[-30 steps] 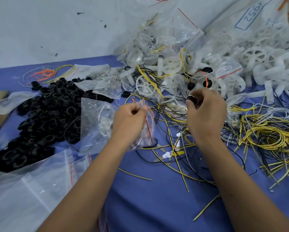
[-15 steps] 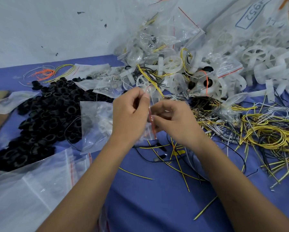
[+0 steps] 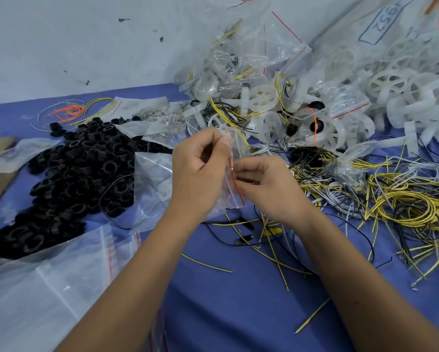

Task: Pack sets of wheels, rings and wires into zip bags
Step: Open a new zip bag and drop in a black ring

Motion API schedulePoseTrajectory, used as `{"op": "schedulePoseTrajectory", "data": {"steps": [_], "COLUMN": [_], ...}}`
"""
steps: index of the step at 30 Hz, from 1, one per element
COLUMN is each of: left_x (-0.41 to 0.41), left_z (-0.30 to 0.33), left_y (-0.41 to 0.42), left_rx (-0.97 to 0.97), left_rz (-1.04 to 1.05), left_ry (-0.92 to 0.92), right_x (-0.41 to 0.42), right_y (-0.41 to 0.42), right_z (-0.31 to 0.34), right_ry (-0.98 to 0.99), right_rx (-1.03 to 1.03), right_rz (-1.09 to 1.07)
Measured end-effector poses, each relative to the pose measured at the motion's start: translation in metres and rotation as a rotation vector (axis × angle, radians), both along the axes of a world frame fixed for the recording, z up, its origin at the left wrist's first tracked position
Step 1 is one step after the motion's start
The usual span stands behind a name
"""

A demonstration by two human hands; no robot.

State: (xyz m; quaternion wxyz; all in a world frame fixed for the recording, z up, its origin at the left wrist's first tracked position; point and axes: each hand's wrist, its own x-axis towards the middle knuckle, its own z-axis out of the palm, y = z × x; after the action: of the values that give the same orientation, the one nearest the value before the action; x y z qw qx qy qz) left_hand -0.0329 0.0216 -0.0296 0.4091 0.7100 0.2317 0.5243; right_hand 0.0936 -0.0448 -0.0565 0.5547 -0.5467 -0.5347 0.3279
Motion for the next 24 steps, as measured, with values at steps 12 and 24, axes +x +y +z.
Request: {"op": "schedulePoseTrajectory", "data": {"steps": [12,24], "left_x": [0.009,0.006], "left_z": [-0.024,-0.045], "left_y": [0.004,0.012], "left_rx": [-0.179,-0.193], "left_rz": [0.105,0.226], "left_ry": [0.034,0.261], "right_x": [0.033,0.045], "right_y": [-0.006,0.014], "right_z": [-0.005,-0.029], "right_ry": [-0.507,-1.144], "right_rx": [0.104,-0.283], "right_rz": [-0.791,-0.469]}}
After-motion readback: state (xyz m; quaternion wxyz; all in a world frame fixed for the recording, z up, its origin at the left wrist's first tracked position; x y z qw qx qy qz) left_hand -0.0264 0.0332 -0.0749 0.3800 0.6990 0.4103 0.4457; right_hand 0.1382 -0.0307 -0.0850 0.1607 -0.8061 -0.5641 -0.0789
